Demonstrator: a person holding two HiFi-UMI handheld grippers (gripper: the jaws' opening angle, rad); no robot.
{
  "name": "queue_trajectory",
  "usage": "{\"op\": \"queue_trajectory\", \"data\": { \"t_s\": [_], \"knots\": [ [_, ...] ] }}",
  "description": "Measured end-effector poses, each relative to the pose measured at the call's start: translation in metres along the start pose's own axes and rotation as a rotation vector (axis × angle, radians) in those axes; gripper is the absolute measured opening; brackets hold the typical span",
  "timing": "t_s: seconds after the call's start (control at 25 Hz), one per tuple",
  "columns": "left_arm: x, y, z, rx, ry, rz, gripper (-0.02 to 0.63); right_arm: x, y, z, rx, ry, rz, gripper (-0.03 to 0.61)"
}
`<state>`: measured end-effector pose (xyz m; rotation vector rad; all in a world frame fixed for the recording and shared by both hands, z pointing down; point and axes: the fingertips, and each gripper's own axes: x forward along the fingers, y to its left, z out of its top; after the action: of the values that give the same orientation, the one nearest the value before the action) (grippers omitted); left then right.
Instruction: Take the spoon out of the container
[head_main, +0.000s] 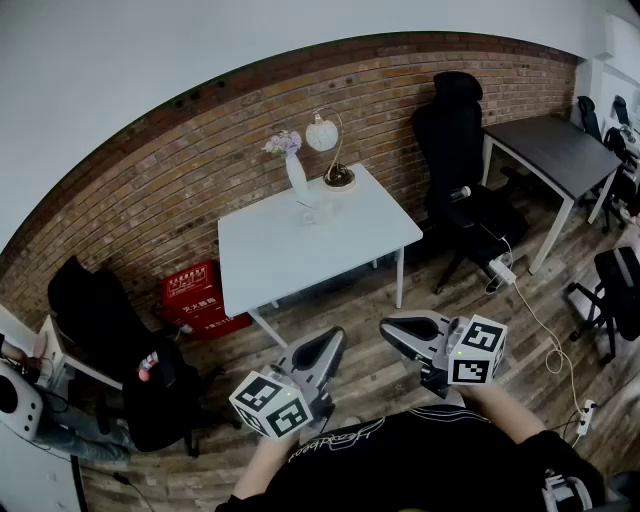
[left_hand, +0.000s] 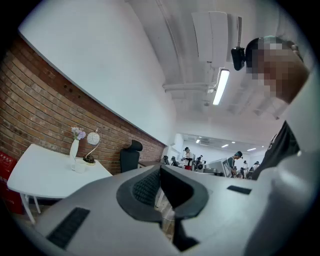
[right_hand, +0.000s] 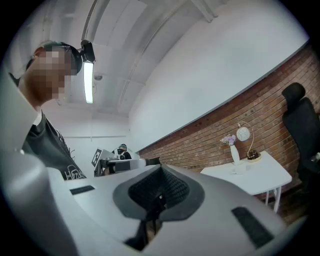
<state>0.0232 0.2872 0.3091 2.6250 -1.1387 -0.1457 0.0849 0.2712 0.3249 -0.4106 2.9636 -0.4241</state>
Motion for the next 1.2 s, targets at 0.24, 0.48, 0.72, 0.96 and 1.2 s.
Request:
{"op": "queue_trajectory", "data": {
  "t_s": [0.24,0.48,0.72,0.96,1.2],
  "knots": [
    [0.002,0.000,-0.003,-0.004,0.008,-0.001,0.006,-0.003,-0.001,-0.006,0.004,0.014,-0.007,-0.003],
    [0.002,0.024,-0.012,-0.038,0.004,0.014,0.006,0.008,-0.016,-0.016,0.017,0.031,-0.032,-0.003],
    [0.020,0.076,-0.010,-0.082,-0.004,0.034,0.006,0.034,-0.057,-0.014,0.049,0.039,-0.053,-0.003],
    [0.063,0.154,0.003,-0.098,0.004,0.037,0.006,0.078,-0.131,-0.005,0.066,0.065,-0.086,-0.003],
    [0.122,0.246,0.025,-0.125,0.029,0.019,0.006,0.130,-0.225,0.012,0.108,0.069,-0.130,-0.003]
  ]
}}
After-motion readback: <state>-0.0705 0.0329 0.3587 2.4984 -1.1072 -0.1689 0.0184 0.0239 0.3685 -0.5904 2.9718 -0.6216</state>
